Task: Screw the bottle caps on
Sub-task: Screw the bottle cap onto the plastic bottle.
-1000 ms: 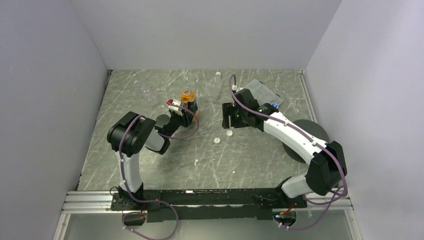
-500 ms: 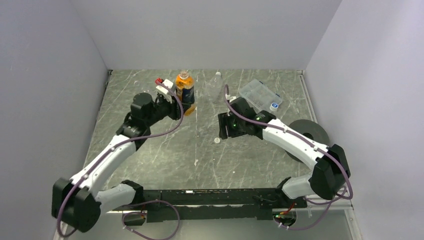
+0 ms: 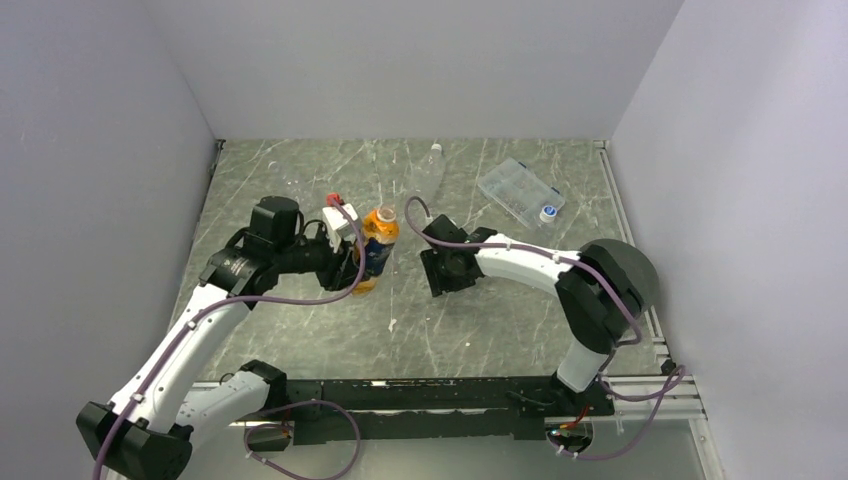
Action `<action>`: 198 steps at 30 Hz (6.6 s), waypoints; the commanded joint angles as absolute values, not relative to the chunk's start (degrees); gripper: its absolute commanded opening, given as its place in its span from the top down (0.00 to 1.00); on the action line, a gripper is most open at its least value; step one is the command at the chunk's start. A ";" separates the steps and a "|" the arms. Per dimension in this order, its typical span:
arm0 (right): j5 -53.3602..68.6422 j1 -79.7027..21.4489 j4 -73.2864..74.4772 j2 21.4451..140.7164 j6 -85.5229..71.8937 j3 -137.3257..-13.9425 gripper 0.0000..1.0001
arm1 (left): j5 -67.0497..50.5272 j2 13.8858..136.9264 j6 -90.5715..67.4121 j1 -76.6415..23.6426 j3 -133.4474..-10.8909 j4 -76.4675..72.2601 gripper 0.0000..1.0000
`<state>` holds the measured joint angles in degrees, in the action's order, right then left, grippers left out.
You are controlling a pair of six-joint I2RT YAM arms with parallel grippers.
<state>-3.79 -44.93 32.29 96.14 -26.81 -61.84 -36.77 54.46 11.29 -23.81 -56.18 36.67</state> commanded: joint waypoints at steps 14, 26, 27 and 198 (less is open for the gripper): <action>-7.23 -44.82 29.76 105.73 -27.16 -70.96 0.48 | -43.25 50.46 15.29 -23.73 -54.90 35.22 1.00; -7.57 -44.74 29.36 107.52 -27.00 -72.40 0.52 | -42.98 50.26 14.50 -23.73 -53.43 34.11 1.00; -7.56 -44.74 29.42 107.65 -26.99 -72.54 0.53 | -43.00 50.27 14.48 -23.73 -53.36 34.04 1.00; 20.62 -38.31 57.29 88.14 -32.56 -94.04 0.89 | -4.85 58.79 15.31 -43.51 -44.00 -1.03 1.00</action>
